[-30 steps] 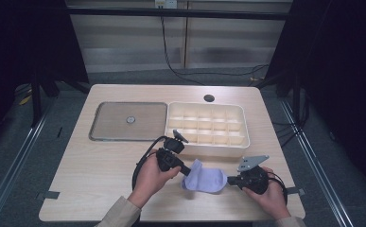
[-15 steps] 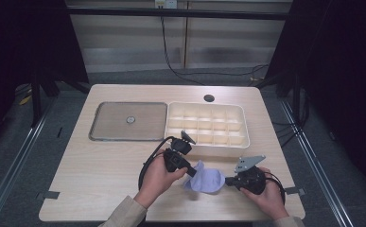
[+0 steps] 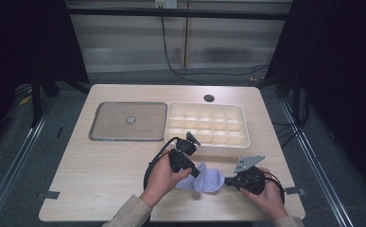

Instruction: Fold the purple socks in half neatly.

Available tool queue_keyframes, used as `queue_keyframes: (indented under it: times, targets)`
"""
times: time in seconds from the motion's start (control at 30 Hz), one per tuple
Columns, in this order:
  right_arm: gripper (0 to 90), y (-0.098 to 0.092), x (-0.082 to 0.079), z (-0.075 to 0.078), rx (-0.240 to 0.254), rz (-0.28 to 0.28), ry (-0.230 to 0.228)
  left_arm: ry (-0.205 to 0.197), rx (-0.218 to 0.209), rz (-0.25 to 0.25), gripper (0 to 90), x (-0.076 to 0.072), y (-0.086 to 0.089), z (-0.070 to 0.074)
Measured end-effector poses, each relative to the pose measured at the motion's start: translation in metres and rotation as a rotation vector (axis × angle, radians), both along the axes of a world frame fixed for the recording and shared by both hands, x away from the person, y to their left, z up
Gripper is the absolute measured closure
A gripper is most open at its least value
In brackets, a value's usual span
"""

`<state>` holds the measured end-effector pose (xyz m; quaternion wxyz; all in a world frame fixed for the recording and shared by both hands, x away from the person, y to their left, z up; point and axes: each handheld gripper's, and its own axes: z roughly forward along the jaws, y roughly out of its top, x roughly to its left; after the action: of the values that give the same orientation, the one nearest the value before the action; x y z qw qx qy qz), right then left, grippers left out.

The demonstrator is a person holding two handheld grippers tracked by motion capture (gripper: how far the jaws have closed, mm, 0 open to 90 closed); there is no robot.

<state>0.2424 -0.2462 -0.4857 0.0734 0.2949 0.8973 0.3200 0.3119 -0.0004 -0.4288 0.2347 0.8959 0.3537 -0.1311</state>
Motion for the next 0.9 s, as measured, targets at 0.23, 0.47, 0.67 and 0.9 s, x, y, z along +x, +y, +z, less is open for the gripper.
queue_keyframes:
  times: [0.23,0.47,0.67,0.9]
  targets:
    - [90.0,0.0,0.0,0.0,-0.001,0.002,-0.002,0.011,0.028,0.064,84.5,0.011,0.027,-0.005]
    - [90.0,0.001,0.0,0.0,-0.005,0.002,0.003,-0.001,0.107,0.093,84.0,0.019,0.043,-0.015]
    - [90.0,0.001,0.0,-0.001,-0.003,0.002,0.003,-0.041,0.158,0.113,83.2,0.022,0.046,-0.019]
    - [90.0,0.001,0.0,-0.001,0.005,0.008,0.005,-0.073,0.164,0.153,70.0,0.024,0.047,-0.024]
